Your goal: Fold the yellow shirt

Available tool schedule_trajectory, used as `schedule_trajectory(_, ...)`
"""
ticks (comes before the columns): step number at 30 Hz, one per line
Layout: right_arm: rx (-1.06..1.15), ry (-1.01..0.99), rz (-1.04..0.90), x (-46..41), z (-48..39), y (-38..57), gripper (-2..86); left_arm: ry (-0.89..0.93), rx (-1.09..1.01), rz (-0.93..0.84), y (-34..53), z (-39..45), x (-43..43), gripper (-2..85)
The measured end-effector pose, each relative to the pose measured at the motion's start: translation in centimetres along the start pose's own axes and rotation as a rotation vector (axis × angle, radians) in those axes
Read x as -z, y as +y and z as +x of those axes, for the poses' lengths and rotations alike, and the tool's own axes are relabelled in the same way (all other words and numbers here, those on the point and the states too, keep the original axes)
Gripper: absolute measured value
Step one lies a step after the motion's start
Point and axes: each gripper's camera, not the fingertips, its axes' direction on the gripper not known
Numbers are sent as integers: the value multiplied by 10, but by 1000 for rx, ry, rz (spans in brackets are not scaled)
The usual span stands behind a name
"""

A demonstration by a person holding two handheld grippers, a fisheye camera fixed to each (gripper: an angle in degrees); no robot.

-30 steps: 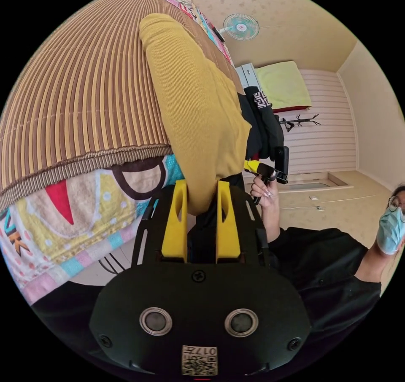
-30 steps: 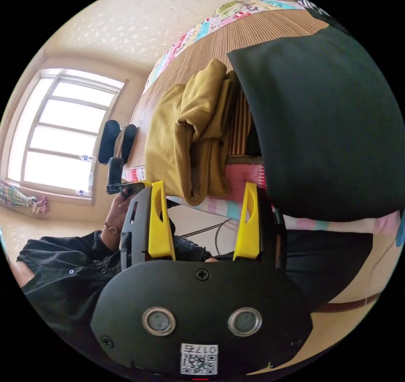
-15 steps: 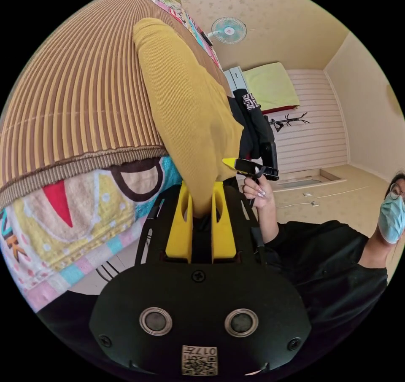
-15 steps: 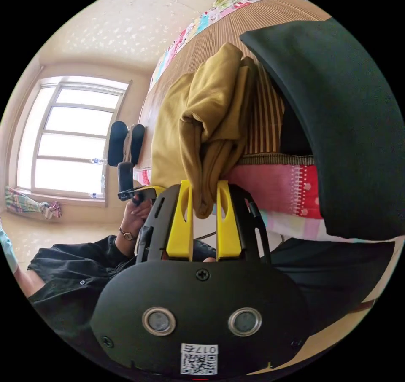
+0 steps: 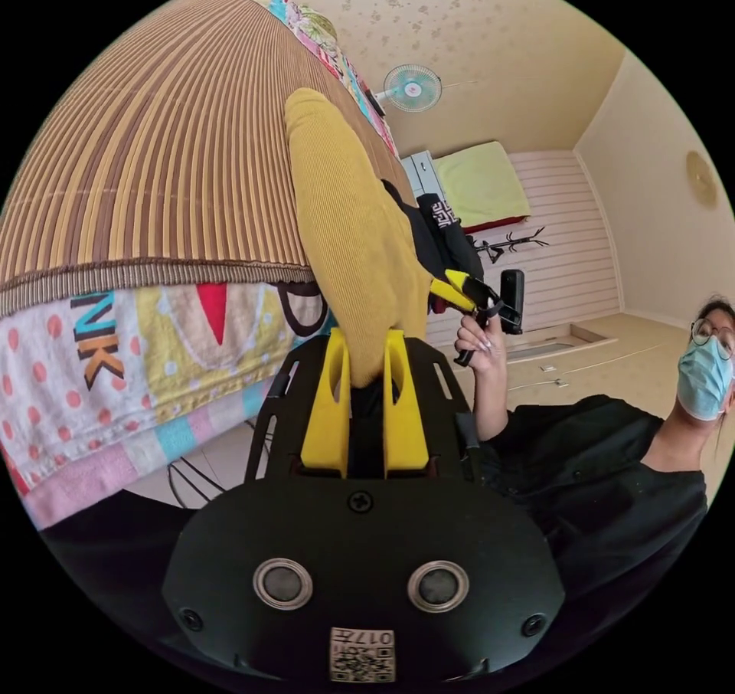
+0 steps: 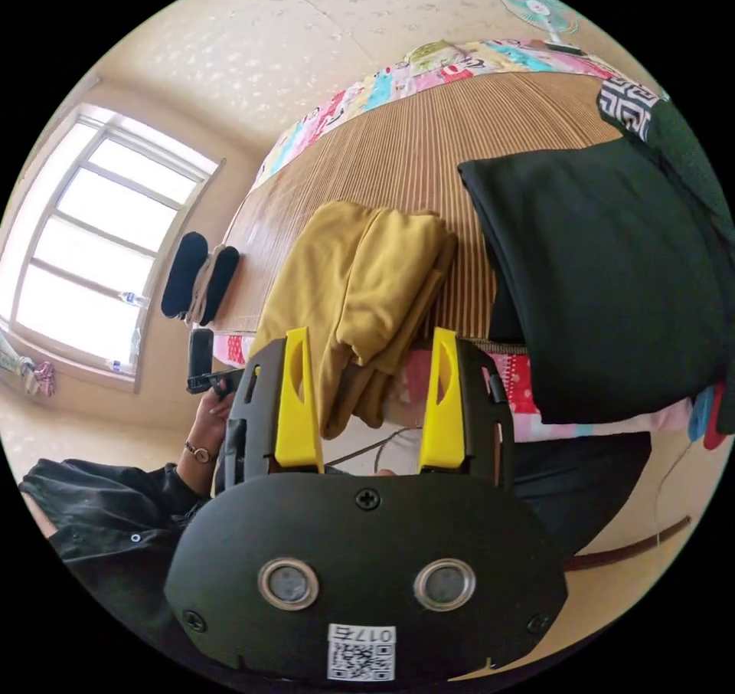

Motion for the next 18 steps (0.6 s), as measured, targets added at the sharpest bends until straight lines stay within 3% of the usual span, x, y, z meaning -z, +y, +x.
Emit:
schedule_trajectory(3, 71, -59, -137, -66, 4, -13, 208, -33, -39, 0, 0, 13, 2, 66)
schedule_trajectory(6, 126, 27, -115, -85, -17, -11, 195, -48, -41, 30, 3, 20, 9, 66)
schedule_trajectory(14, 150, -80, -126, -149, -51, -15, 176, -11, 72, 219, 28, -9, 78, 76)
schedule_trajectory(18, 192, -56, -148, -194, -99, -35, 176, -223, 87, 339, 58, 2, 135, 99)
